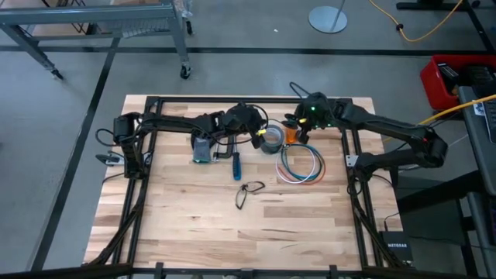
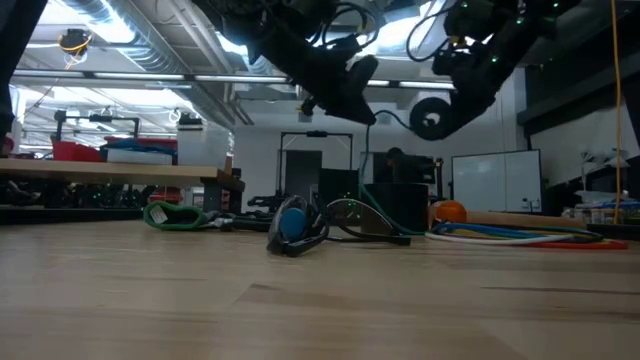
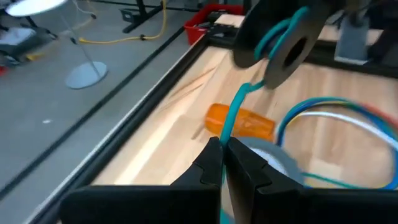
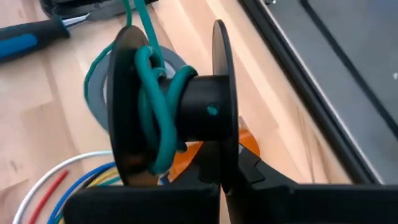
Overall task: Coil cords
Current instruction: Coil the green wire onto the spool
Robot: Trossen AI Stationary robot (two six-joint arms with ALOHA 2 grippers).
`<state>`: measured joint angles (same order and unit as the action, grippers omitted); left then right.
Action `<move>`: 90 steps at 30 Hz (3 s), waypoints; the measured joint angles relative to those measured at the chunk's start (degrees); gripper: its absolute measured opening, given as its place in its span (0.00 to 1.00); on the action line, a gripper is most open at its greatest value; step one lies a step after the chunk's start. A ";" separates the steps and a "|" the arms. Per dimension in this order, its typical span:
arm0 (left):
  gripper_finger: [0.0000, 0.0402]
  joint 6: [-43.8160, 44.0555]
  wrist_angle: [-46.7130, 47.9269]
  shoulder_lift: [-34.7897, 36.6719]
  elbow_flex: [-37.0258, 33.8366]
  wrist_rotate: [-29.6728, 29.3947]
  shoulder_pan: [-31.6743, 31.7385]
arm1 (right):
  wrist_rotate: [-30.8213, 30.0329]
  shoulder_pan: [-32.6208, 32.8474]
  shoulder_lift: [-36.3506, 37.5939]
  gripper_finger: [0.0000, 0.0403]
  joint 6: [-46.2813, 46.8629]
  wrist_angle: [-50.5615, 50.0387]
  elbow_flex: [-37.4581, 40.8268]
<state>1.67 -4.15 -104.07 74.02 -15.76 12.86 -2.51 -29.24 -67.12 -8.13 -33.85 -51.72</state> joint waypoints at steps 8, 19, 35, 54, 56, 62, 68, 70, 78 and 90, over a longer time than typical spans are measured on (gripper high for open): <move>0.00 3.03 -2.51 0.04 0.30 1.86 0.74 | -5.78 5.83 -5.14 0.00 -1.18 3.84 0.00; 0.00 3.22 -2.35 0.04 3.47 5.63 -0.37 | -13.42 7.89 -10.70 0.00 7.84 11.81 0.02; 0.00 4.16 -2.70 0.04 4.44 6.60 -2.48 | -8.37 7.85 -11.90 0.00 20.15 24.81 0.09; 0.00 1.14 2.56 0.13 4.52 4.96 -3.39 | -7.74 7.42 -10.88 0.00 25.01 30.74 0.20; 0.00 0.81 3.04 0.13 4.61 4.72 -3.37 | -6.58 6.69 -10.07 0.00 24.99 30.71 0.20; 0.00 -2.42 2.72 0.15 4.52 3.46 -3.39 | -0.11 4.18 -7.47 0.00 24.79 30.56 0.17; 0.01 -6.36 1.75 0.17 4.42 2.72 -3.43 | 7.91 2.80 -6.73 0.00 24.84 31.08 0.17; 0.01 -8.19 1.54 0.16 4.38 2.04 -3.55 | 9.78 2.80 -6.63 0.00 24.88 31.15 0.15; 0.02 -13.53 0.67 0.09 4.31 0.95 -4.56 | 13.45 2.78 -6.59 0.00 24.79 31.07 0.09; 0.13 -15.50 1.39 -0.15 4.11 1.04 -5.75 | 21.46 -0.17 -6.14 0.00 24.32 31.58 -0.17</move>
<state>-13.82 -2.75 -104.23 78.13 -14.72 7.11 18.95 -29.40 -73.26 16.19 -2.26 -51.89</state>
